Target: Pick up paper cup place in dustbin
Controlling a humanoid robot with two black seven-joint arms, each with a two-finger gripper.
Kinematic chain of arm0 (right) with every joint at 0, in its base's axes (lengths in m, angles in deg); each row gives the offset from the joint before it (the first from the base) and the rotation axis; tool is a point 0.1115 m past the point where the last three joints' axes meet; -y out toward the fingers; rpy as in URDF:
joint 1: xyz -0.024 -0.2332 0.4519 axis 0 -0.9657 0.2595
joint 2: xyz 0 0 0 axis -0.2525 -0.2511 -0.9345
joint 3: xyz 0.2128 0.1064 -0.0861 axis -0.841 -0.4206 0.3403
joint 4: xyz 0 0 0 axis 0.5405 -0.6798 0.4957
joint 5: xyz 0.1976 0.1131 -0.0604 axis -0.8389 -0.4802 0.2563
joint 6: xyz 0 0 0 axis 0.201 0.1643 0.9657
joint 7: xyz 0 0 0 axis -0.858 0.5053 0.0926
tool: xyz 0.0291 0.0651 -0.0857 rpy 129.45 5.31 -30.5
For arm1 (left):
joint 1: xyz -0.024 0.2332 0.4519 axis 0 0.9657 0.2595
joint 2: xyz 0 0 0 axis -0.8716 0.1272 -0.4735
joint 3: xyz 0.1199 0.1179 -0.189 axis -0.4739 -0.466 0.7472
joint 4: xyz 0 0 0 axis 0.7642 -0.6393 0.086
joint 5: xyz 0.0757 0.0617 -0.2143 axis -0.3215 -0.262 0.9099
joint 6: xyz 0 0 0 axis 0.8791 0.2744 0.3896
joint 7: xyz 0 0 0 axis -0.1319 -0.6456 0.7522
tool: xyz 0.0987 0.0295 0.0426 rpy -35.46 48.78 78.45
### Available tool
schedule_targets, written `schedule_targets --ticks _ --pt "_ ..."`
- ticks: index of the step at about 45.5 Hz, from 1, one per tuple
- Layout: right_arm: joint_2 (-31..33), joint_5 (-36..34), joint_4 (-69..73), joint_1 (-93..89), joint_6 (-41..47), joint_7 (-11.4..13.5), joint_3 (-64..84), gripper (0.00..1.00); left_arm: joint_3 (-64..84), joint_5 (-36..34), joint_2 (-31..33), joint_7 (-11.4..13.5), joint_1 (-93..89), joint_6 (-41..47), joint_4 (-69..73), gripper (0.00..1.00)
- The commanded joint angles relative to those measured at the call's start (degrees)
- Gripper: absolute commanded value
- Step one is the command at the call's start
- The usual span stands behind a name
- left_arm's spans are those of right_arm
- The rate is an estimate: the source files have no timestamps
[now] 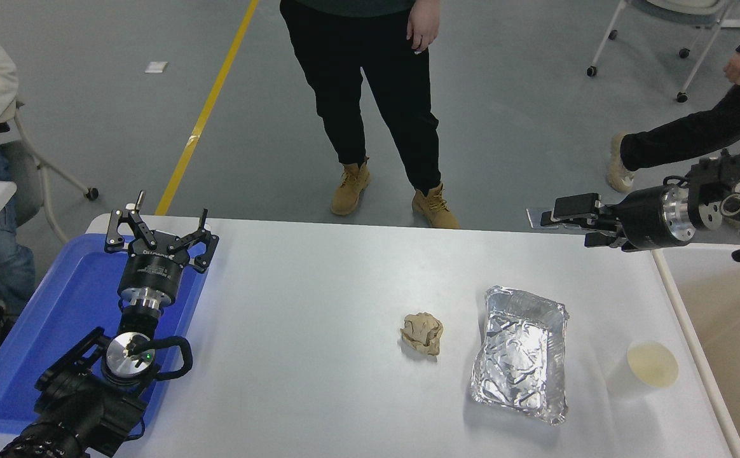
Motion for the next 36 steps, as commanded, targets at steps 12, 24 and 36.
schedule_targets --ticks 12,24,36 --pt "0.7 3.8 14.8 22.7 0.7 0.1 25.4 1.0 0.1 -0.1 -0.1 0.0 0.1 -0.1 -0.1 1.0" --pt "-2.6 3.5 21.6 32.3 2.5 0.0 34.1 1.0 0.1 -0.1 -0.2 0.0 0.1 -0.1 -0.1 1.0" --pt "-3.1 -6.8 28.2 41.5 10.5 0.2 36.5 1.0 0.1 -0.1 -0.2 0.0 0.1 -0.1 -0.1 1.0"
